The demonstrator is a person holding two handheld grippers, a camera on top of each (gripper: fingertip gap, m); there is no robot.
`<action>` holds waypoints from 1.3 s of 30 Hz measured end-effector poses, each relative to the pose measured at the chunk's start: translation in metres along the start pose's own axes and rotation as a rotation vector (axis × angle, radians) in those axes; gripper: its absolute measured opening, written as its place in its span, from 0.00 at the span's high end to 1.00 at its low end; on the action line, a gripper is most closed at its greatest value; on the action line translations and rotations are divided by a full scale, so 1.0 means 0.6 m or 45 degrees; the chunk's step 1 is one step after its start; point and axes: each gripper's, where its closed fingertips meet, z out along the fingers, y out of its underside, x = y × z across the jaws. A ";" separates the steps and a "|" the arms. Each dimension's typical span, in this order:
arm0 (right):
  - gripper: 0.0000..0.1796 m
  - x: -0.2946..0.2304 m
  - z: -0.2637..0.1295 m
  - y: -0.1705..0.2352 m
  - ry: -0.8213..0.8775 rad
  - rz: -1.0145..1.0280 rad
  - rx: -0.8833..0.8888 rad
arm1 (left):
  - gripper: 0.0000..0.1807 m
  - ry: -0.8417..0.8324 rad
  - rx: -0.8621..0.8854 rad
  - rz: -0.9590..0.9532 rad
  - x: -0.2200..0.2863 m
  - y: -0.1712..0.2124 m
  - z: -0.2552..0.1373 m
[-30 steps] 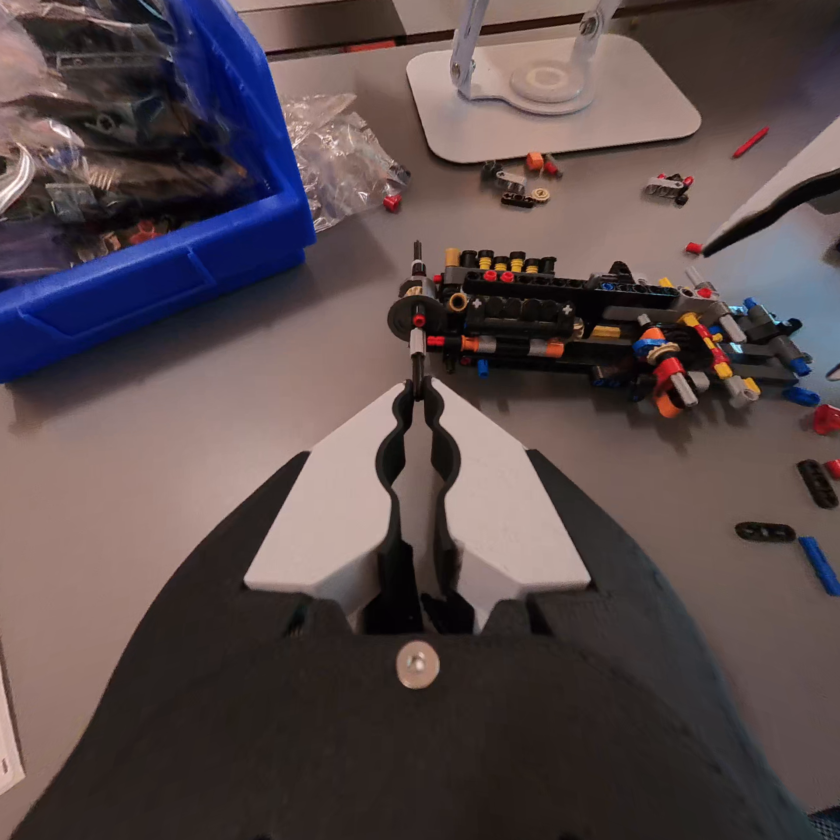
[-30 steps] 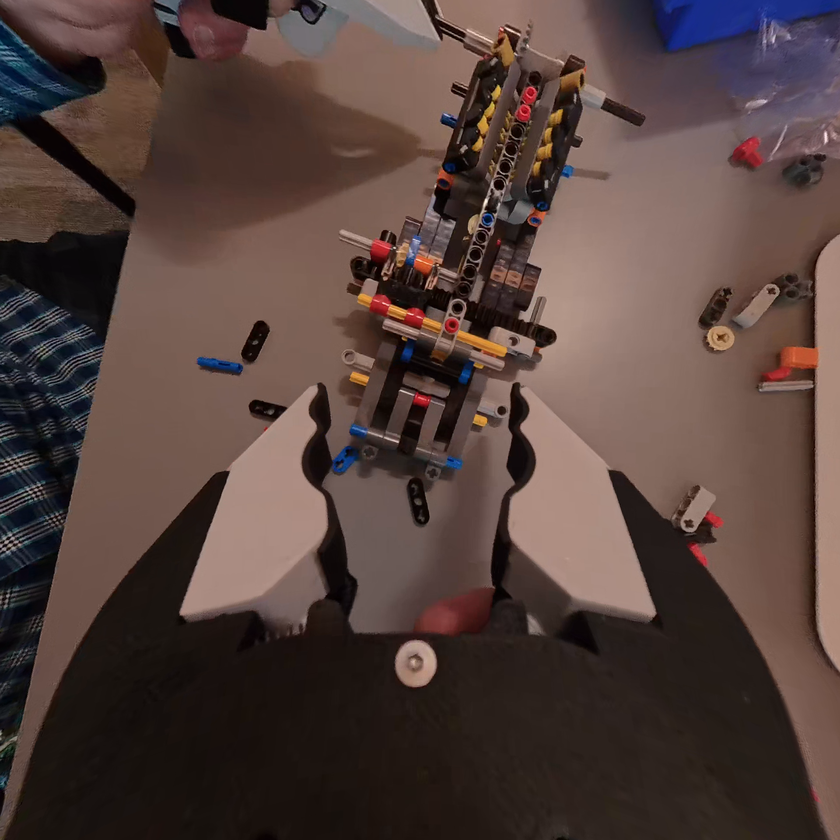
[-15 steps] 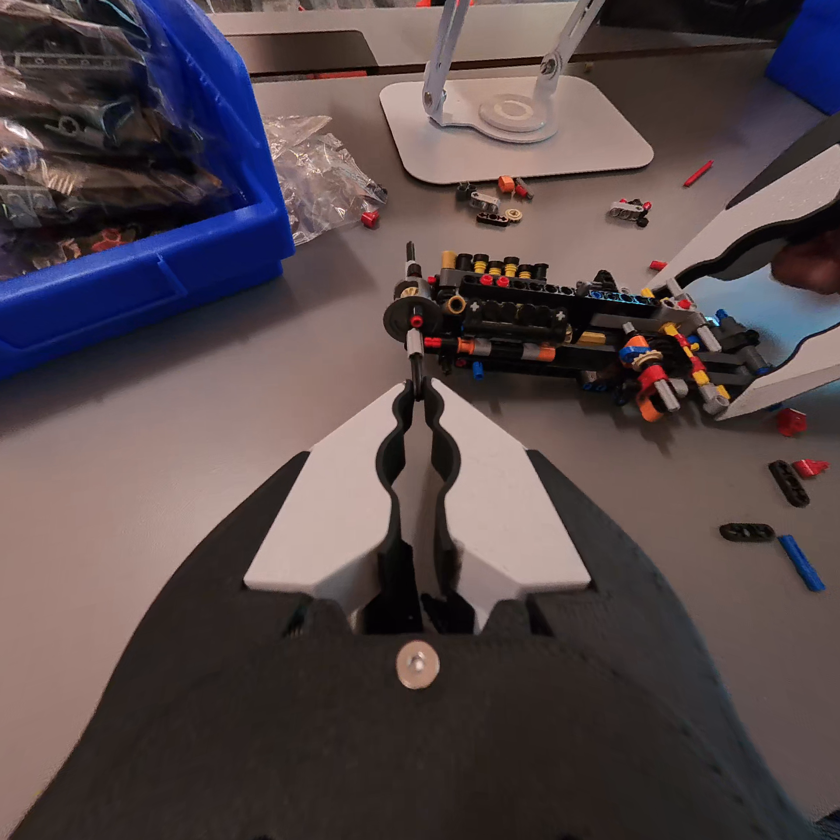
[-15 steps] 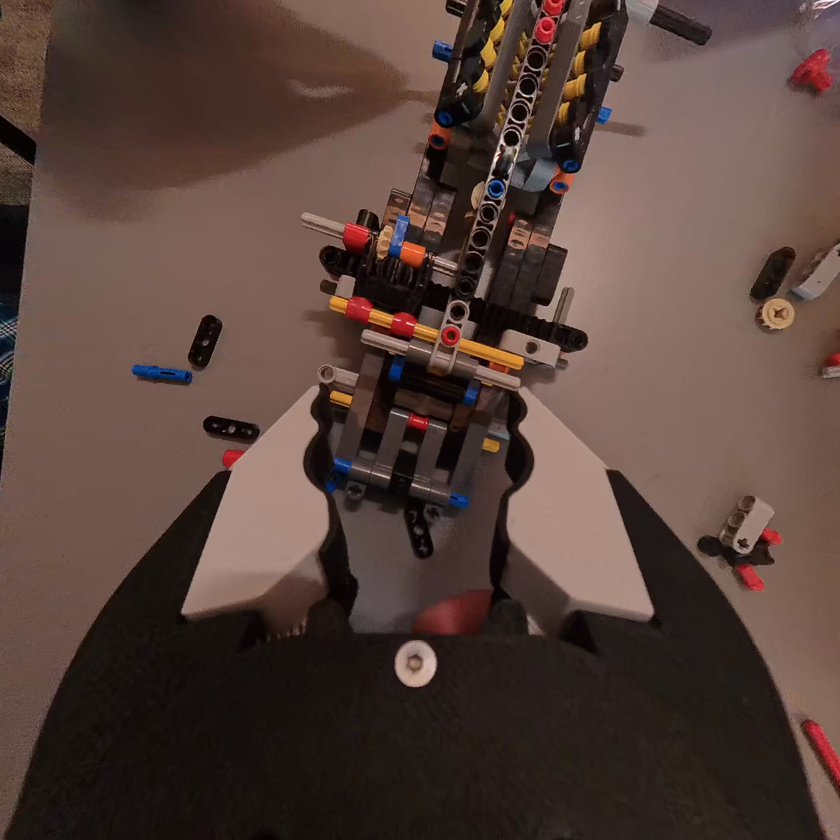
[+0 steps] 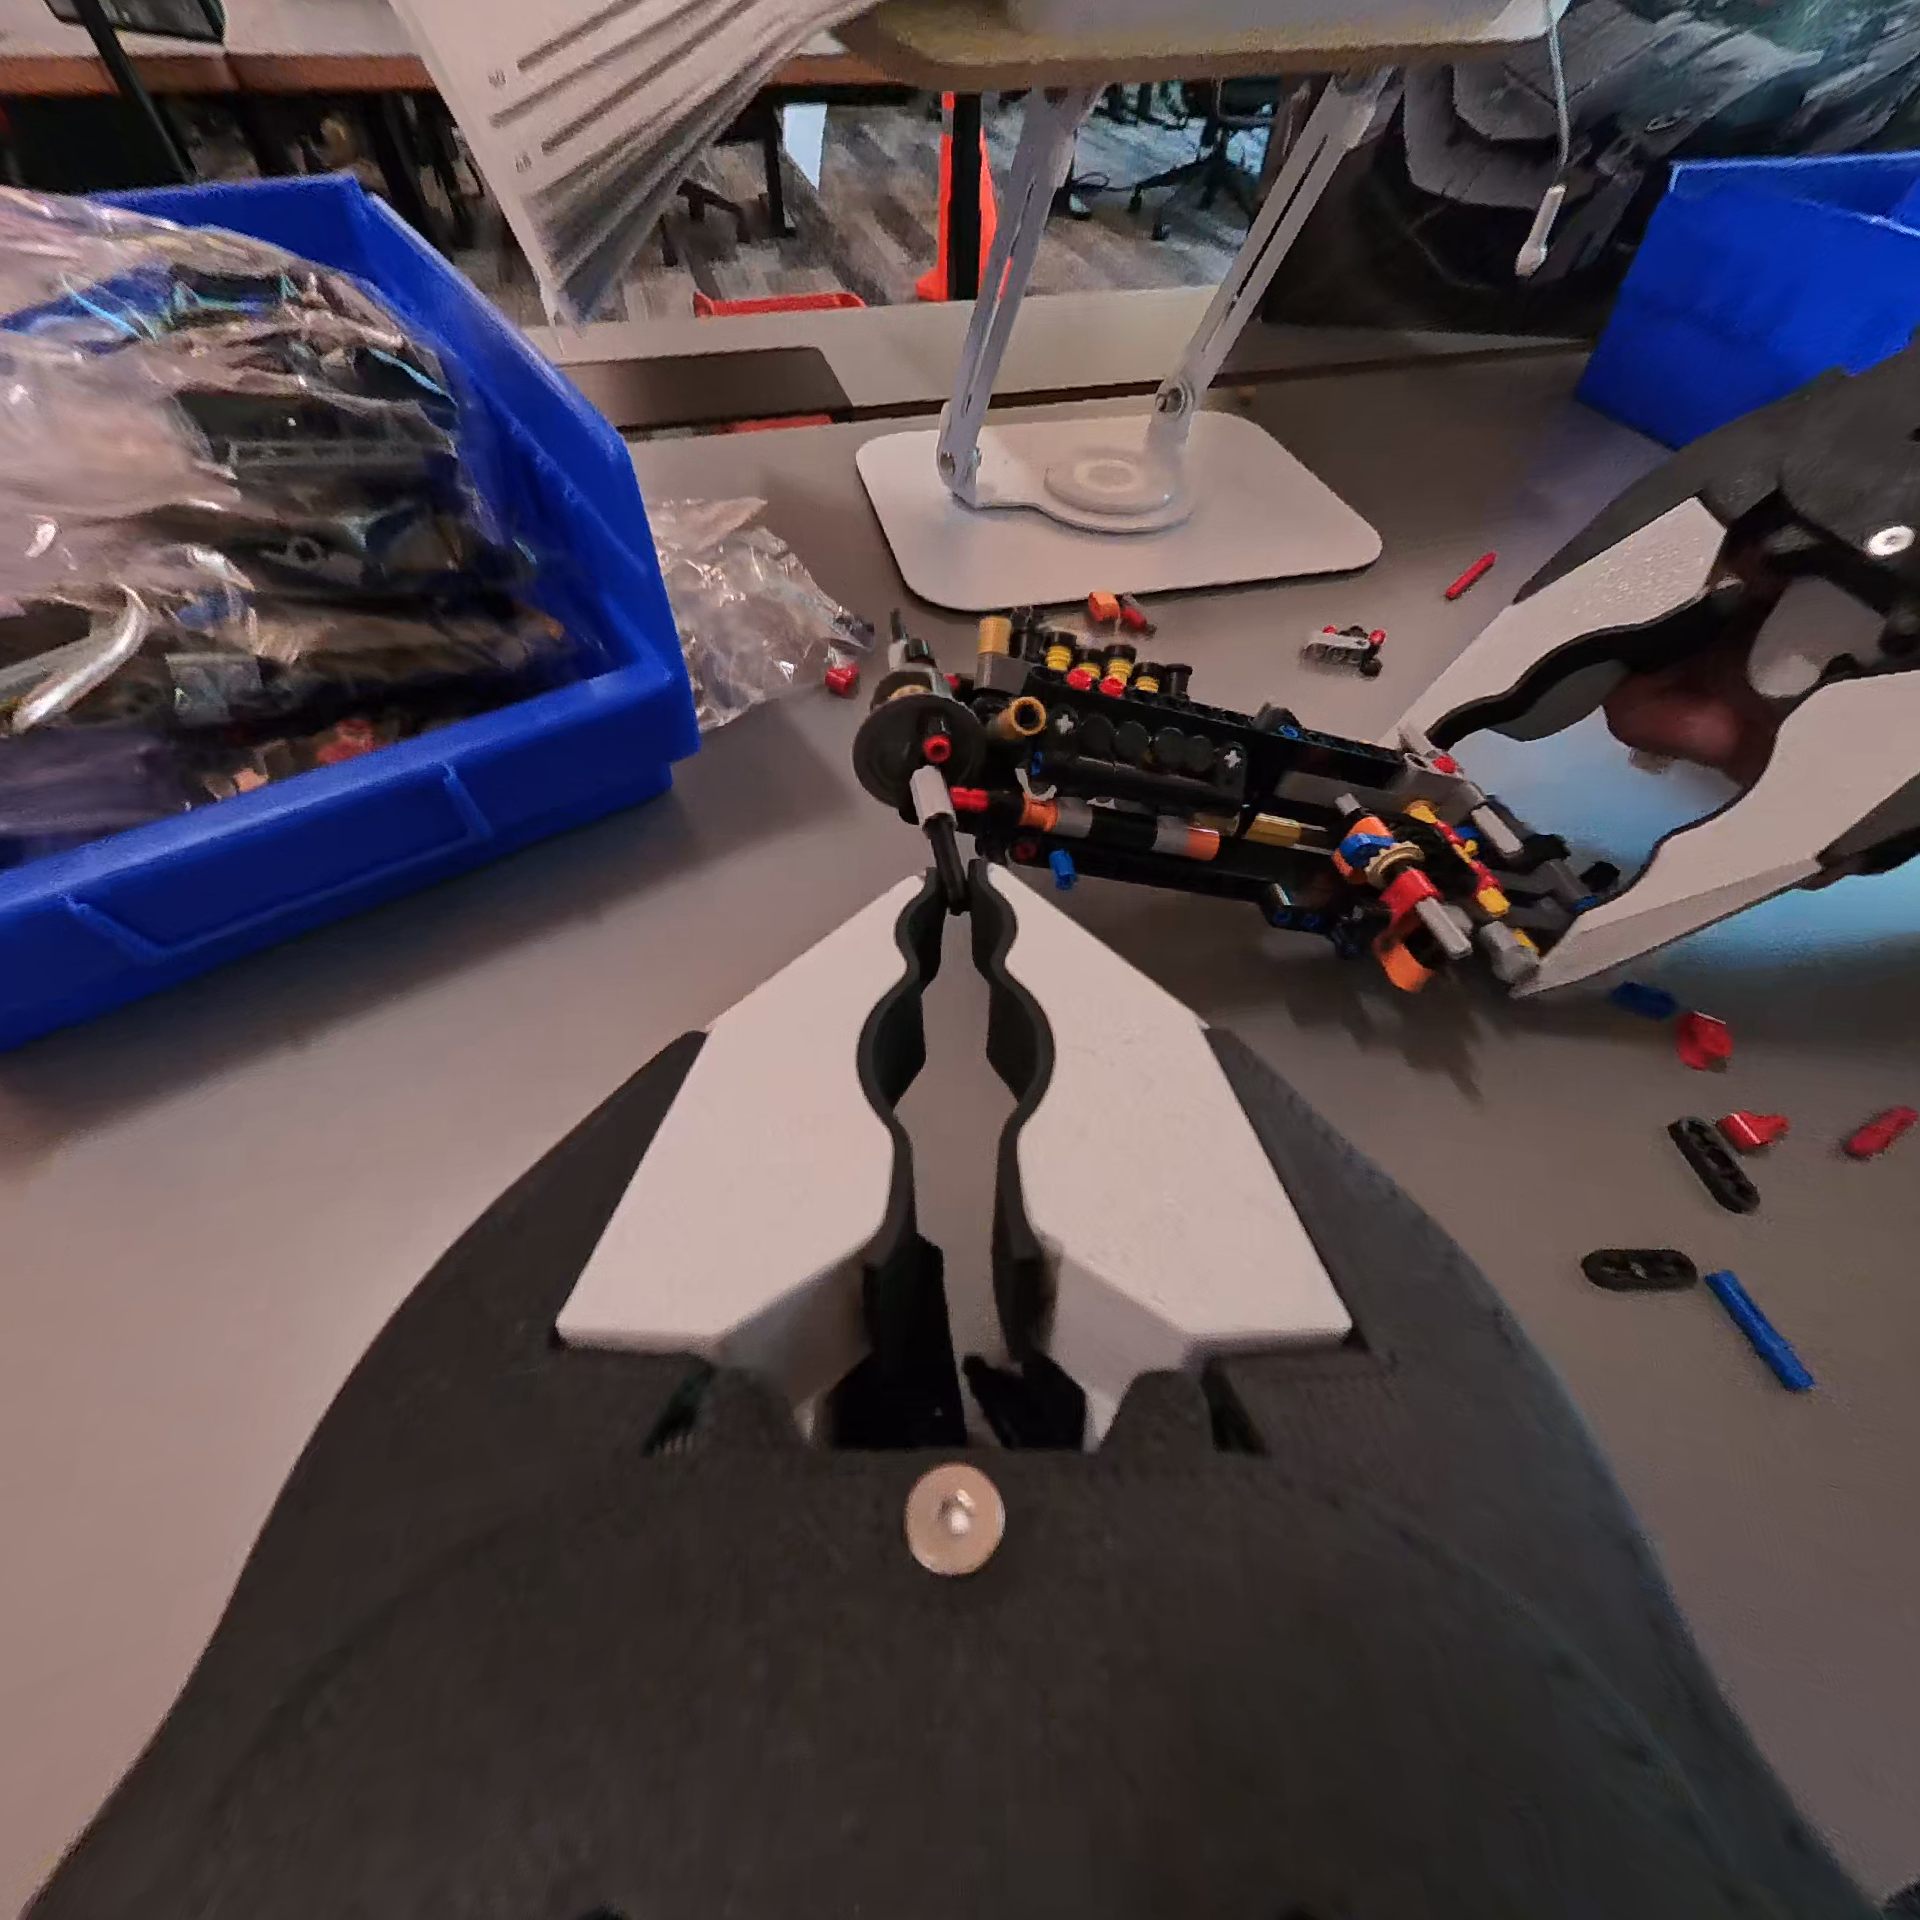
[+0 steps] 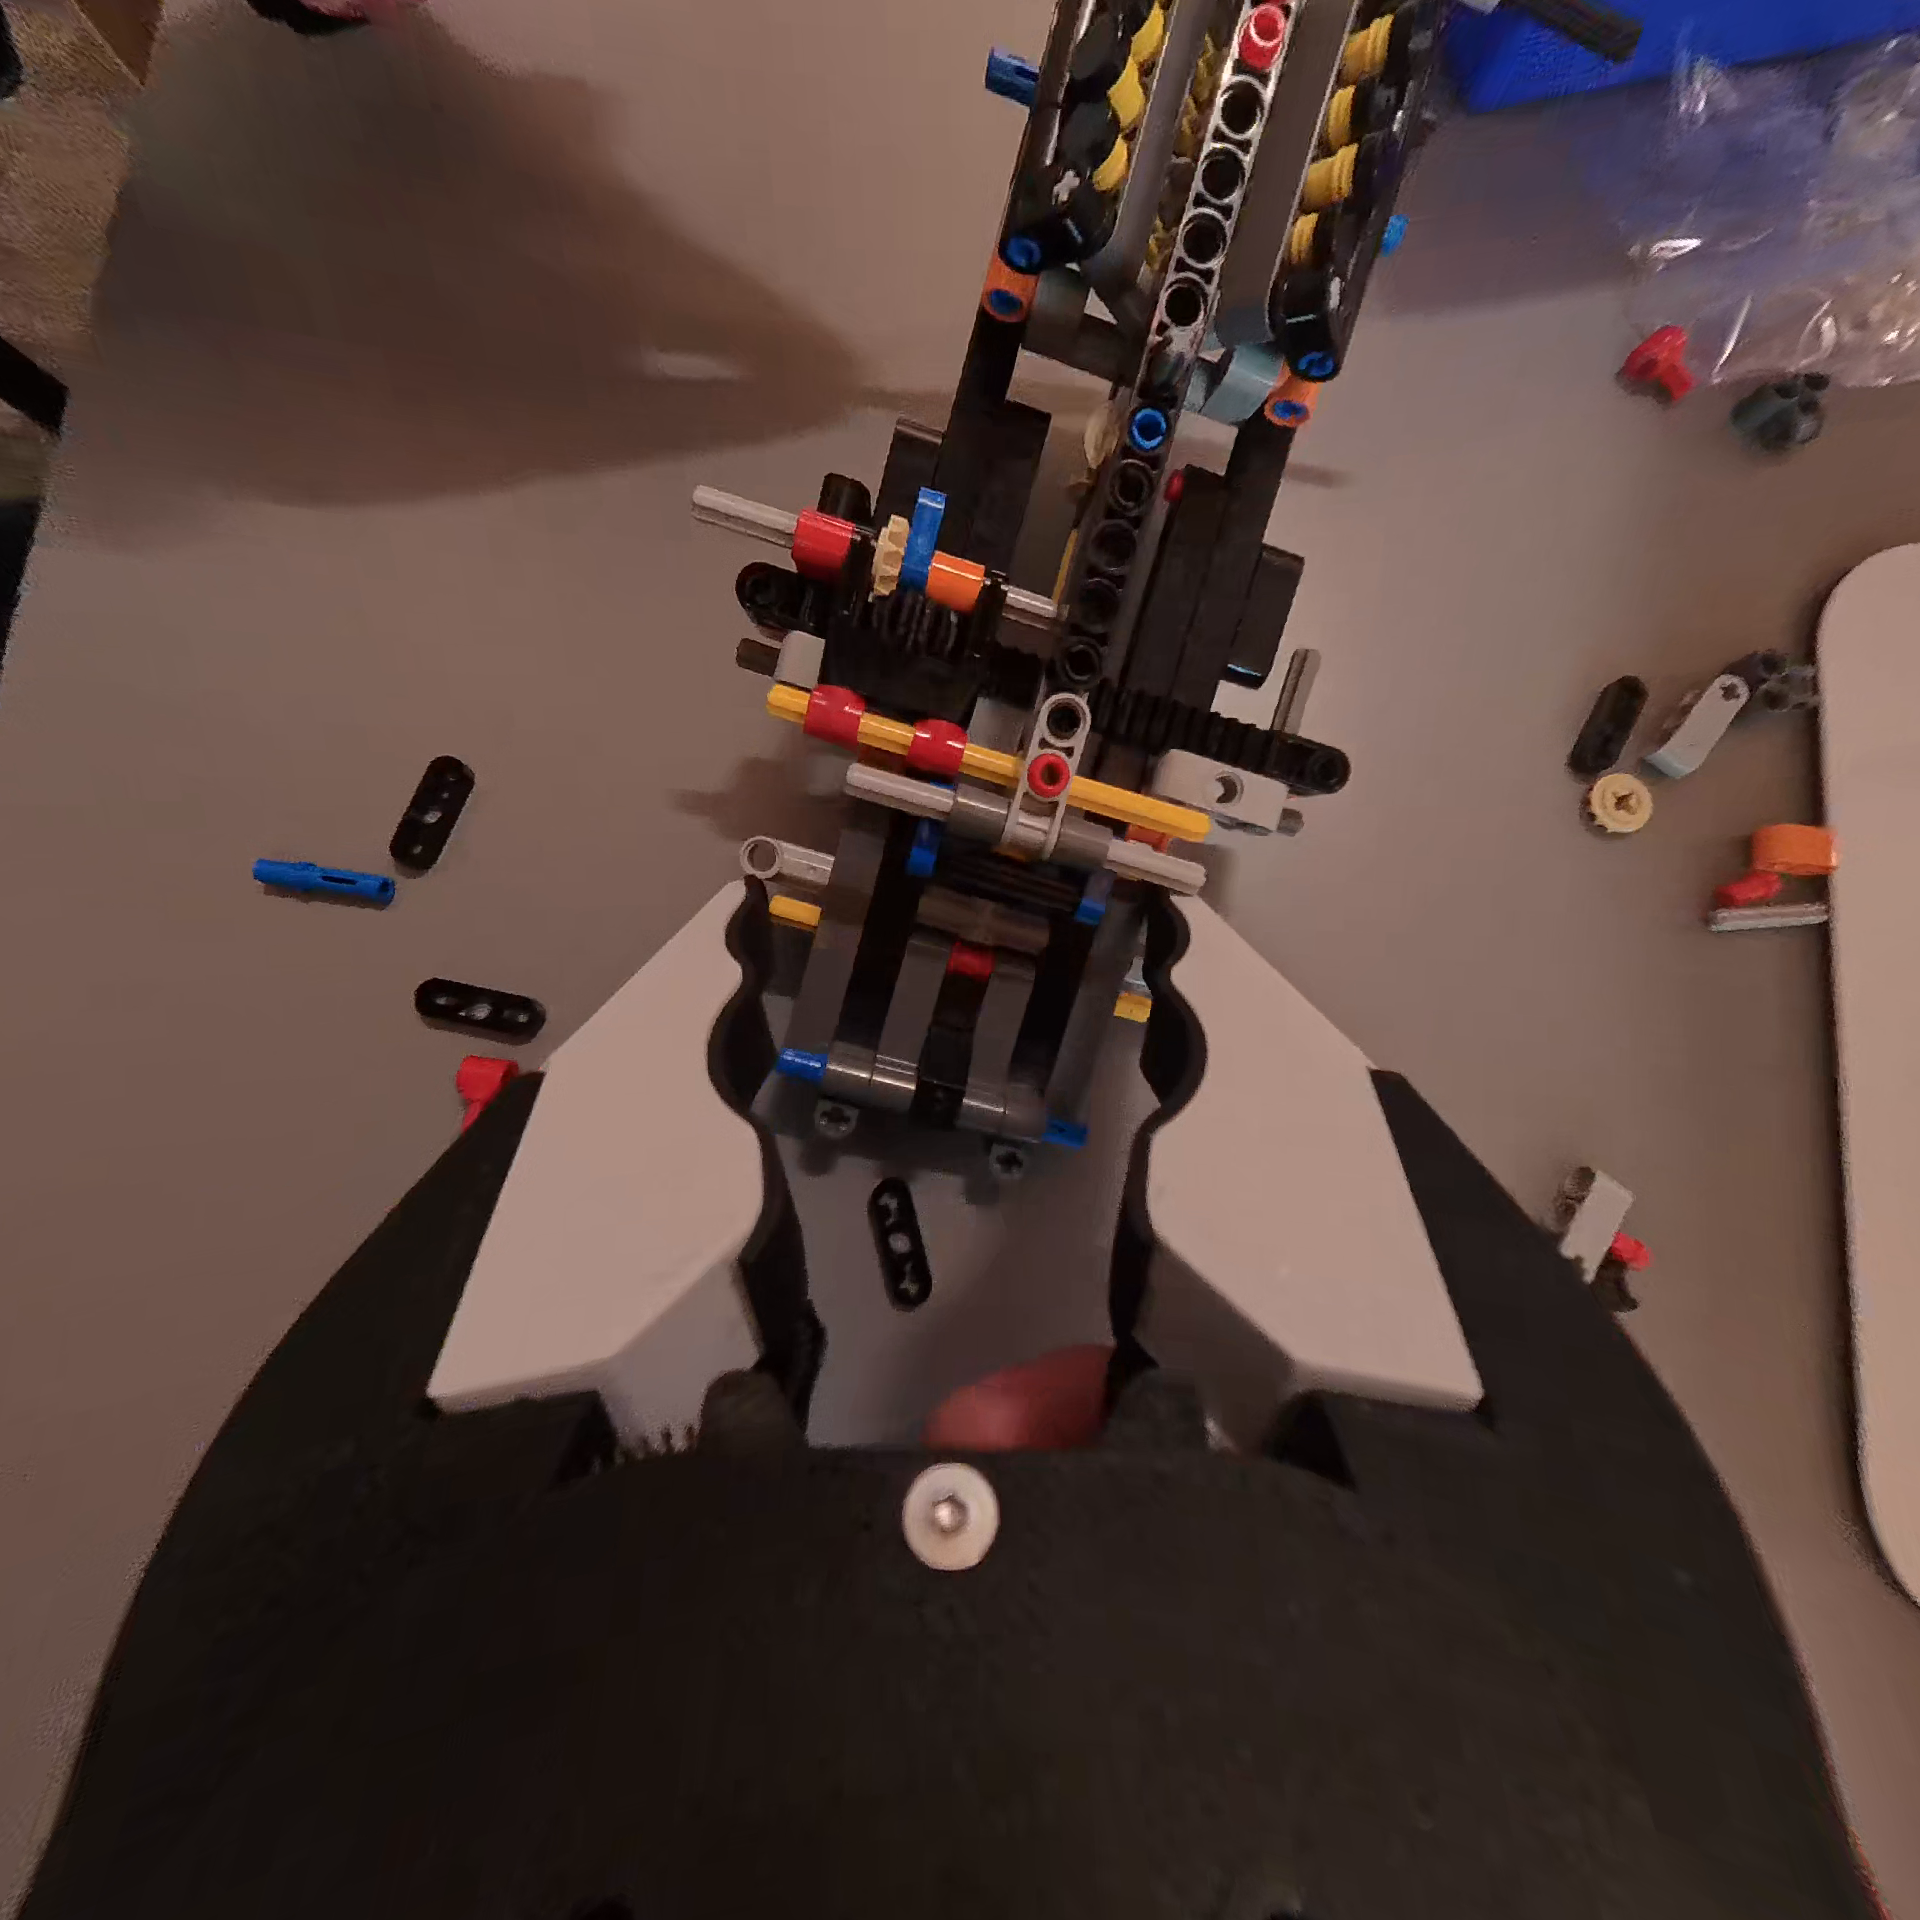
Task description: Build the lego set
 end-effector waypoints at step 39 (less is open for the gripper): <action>0.62 0.032 0.002 -0.022 0.258 -0.170 0.126 | 0.98 0.083 0.266 0.001 0.018 -0.064 -0.030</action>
